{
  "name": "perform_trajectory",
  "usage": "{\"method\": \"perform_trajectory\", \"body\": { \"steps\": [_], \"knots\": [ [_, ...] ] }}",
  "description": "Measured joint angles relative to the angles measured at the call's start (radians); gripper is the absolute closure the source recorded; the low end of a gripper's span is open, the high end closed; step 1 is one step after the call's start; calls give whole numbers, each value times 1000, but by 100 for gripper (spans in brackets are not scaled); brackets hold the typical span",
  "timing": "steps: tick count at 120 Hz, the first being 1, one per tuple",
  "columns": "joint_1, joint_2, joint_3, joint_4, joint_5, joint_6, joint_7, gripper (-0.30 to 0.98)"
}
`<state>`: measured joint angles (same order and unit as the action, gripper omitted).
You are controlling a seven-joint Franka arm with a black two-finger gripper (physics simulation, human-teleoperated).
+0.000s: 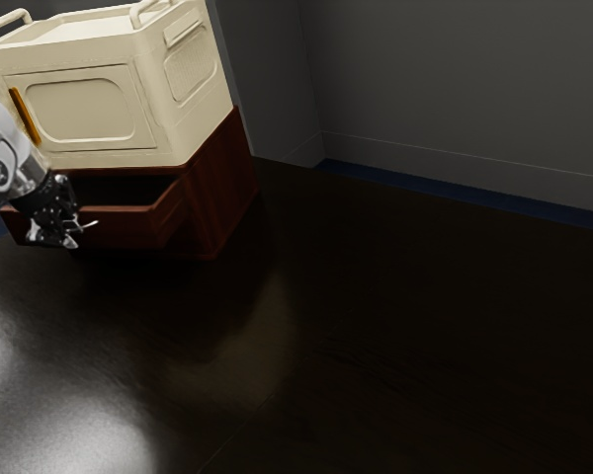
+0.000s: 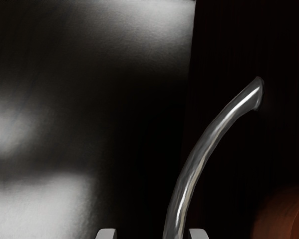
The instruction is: Pull the drawer handle with one arm to open the drawer
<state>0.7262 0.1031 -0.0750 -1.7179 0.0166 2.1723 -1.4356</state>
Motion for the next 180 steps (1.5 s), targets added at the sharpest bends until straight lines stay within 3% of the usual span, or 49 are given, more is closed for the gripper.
{"method": "perform_trajectory", "body": {
  "steps": [180],
  "knots": [
    [21, -250, -3, -288, 0, 61, -70, 59]
  ]
}}
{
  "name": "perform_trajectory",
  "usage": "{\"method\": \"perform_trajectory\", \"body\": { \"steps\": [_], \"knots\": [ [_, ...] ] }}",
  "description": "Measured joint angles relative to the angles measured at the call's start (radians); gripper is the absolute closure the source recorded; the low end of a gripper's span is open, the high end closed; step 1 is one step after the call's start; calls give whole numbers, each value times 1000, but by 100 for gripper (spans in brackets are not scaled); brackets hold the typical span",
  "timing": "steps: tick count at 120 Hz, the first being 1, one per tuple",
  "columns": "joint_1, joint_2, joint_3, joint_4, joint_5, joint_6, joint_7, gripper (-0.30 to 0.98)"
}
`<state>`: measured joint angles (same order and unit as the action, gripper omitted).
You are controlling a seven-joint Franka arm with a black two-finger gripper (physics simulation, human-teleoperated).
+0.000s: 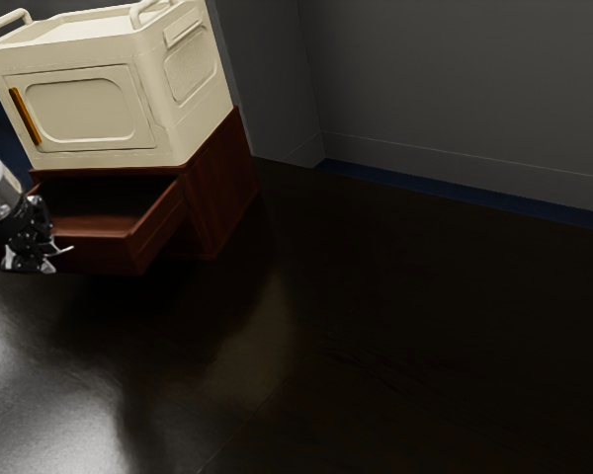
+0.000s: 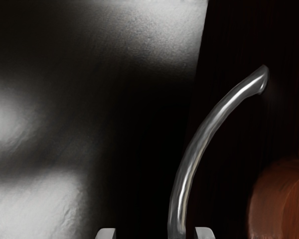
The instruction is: Pull the drawer handle with one arm to open the drawer
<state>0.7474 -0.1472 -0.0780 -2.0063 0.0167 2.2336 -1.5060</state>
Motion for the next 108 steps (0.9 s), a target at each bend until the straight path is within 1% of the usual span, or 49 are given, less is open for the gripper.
{"method": "perform_trajectory", "body": {
  "steps": [37, 73, 86, 108],
  "knots": [
    [10, -39, 0, -39, 0, 6, -11, 59],
    [4, -40, -1, -36, 3, 13, -11, 48],
    [-24, -42, 1, -34, 8, 13, -8, 45],
    [-28, -45, 1, -32, 12, 13, -4, 44]
  ]
}}
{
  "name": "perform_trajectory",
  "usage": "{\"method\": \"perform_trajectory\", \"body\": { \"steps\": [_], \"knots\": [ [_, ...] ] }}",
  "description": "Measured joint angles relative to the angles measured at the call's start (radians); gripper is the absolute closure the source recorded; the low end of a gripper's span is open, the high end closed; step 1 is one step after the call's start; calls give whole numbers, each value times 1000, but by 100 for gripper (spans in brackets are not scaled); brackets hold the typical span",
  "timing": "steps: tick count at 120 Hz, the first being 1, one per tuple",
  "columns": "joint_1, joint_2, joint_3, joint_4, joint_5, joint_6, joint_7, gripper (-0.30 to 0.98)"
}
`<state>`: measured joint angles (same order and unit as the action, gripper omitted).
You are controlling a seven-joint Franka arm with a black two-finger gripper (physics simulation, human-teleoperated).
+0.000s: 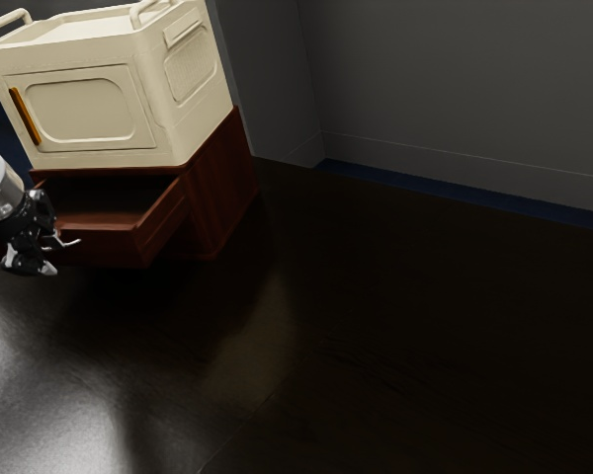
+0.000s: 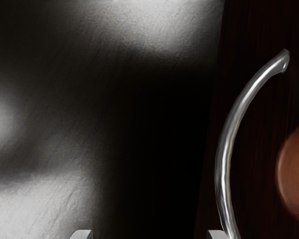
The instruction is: Pull the drawer handle with one arm to open the drawer
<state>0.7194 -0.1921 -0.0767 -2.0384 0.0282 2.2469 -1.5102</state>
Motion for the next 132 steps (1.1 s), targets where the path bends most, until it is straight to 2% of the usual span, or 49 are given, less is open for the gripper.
{"method": "perform_trajectory", "body": {
  "steps": [21, 29, 41, 57, 66, 77, 91, 109, 132],
  "knots": [
    [-5, -3, 0, 46, 2, -2, 8, 43],
    [-13, -2, -6, 131, 8, -36, 10, 43],
    [-74, 1, -9, 359, 6, -203, 12, 40],
    [-207, -29, 3, 534, -38, -497, 7, 22],
    [-305, -67, 21, 522, -53, -629, 6, 15],
    [-373, -98, 26, 462, -52, -748, 4, 10],
    [-425, -97, 27, 341, -52, -781, 2, 6],
    [-474, -84, 77, 327, -54, -802, -6, 3],
    [-469, -88, 82, 318, -51, -813, -12, 1]
  ]
}}
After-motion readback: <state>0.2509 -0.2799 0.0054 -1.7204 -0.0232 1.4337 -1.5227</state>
